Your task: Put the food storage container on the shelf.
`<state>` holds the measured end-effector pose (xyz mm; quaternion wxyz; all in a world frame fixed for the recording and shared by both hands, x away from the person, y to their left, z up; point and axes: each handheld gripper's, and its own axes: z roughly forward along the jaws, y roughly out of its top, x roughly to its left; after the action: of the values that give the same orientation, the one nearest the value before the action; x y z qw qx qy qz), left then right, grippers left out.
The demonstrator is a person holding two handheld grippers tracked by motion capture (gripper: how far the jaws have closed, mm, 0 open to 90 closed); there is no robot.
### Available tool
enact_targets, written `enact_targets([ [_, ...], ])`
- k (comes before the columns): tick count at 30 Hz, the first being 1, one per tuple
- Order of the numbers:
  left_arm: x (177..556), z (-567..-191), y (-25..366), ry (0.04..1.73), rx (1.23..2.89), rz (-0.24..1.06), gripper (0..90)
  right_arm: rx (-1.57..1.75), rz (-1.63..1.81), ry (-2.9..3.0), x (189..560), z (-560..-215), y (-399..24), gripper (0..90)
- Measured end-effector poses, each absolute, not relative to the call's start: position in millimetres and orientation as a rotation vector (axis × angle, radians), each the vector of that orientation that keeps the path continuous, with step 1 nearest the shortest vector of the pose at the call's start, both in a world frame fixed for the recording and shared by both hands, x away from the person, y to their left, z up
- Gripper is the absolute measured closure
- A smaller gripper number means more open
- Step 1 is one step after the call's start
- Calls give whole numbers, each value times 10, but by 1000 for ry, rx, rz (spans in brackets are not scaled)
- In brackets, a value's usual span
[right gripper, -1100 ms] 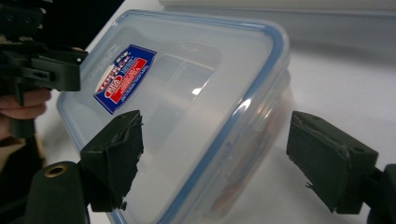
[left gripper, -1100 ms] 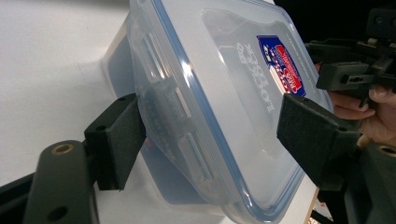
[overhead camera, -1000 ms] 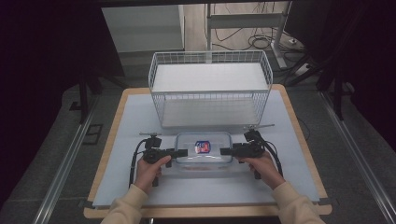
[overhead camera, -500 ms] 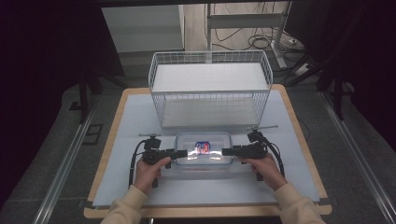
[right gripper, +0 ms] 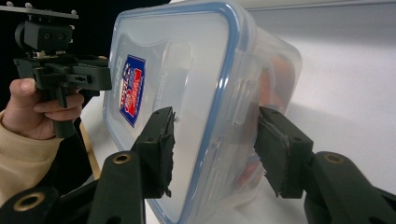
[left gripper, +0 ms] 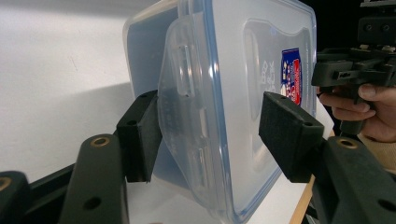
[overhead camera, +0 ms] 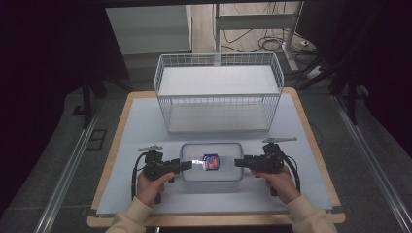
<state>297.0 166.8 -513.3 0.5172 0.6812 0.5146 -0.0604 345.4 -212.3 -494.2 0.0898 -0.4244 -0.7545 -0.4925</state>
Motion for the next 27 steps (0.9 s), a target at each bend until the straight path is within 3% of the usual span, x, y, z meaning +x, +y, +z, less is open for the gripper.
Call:
enact_targets([
  [27, 2837, -5076, 1629, 1220, 1616, -74, 437, -1270, -1529, -2229, 3352, -4934, -2157, 520],
])
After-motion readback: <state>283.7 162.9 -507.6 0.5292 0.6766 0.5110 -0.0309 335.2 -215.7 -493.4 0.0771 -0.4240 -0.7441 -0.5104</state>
